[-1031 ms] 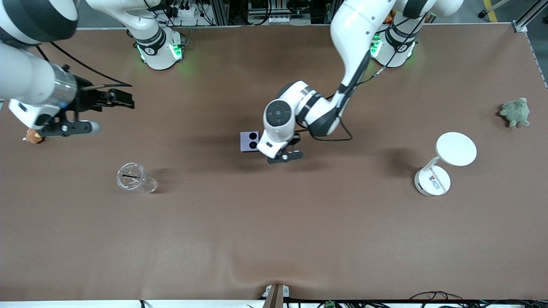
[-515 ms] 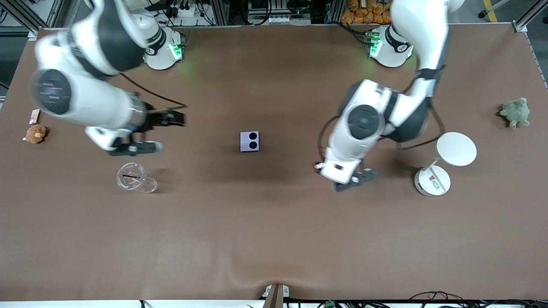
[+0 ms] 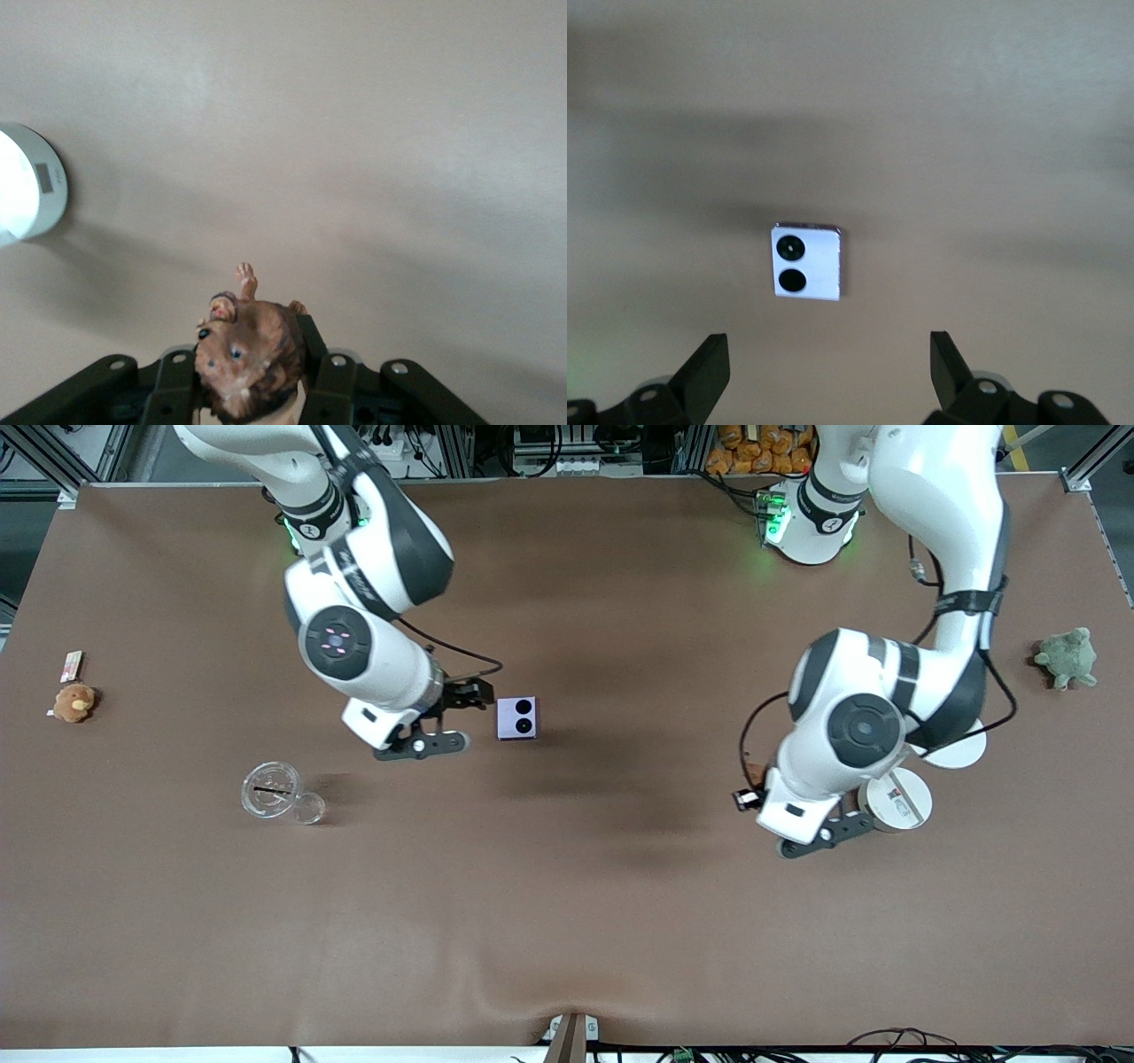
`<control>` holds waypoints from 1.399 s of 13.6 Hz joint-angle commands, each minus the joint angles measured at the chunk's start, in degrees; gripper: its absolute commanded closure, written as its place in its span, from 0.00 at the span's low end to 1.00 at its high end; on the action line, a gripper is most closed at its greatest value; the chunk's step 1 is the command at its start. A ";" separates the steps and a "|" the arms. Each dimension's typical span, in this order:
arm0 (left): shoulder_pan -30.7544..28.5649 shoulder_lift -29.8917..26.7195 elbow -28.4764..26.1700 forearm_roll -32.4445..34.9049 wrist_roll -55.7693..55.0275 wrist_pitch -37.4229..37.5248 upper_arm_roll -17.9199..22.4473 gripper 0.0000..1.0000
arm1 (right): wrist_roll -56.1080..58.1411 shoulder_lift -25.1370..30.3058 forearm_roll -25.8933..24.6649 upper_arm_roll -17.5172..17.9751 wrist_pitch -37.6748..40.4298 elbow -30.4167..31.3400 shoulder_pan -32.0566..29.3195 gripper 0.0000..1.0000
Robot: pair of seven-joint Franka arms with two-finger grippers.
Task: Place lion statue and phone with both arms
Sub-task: 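Lift the lion with the left gripper while the right gripper reaches the phone, then carry the lion toward the lamp while the right gripper grasps the phone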
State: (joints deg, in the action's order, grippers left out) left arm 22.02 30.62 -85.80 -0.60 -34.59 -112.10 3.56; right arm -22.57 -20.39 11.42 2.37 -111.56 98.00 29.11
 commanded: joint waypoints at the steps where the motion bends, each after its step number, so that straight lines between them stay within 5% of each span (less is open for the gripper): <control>1: -2.50 2.24 0.11 2.00 5.82 0.57 -0.57 0.86 | -4.75 -1.30 1.41 -0.53 -10.21 5.96 3.40 0.00; 9: -10.77 9.28 0.28 8.16 27.10 -3.21 -0.74 0.85 | -4.24 -8.52 0.71 -0.61 -28.60 13.96 7.71 0.00; 17: -9.63 13.50 0.37 7.54 27.21 -6.73 -1.27 0.73 | -4.76 -9.84 0.62 -0.70 -29.41 15.03 11.14 0.00; 19: -9.54 13.76 0.37 6.23 27.21 -6.82 -1.27 0.57 | -4.76 -10.81 0.62 -0.79 -31.24 15.12 11.40 0.00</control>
State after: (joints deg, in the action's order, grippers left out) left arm 12.28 44.09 -86.14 6.49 -6.88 -118.70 2.15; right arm -26.94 -30.67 11.46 2.34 -140.36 112.32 39.39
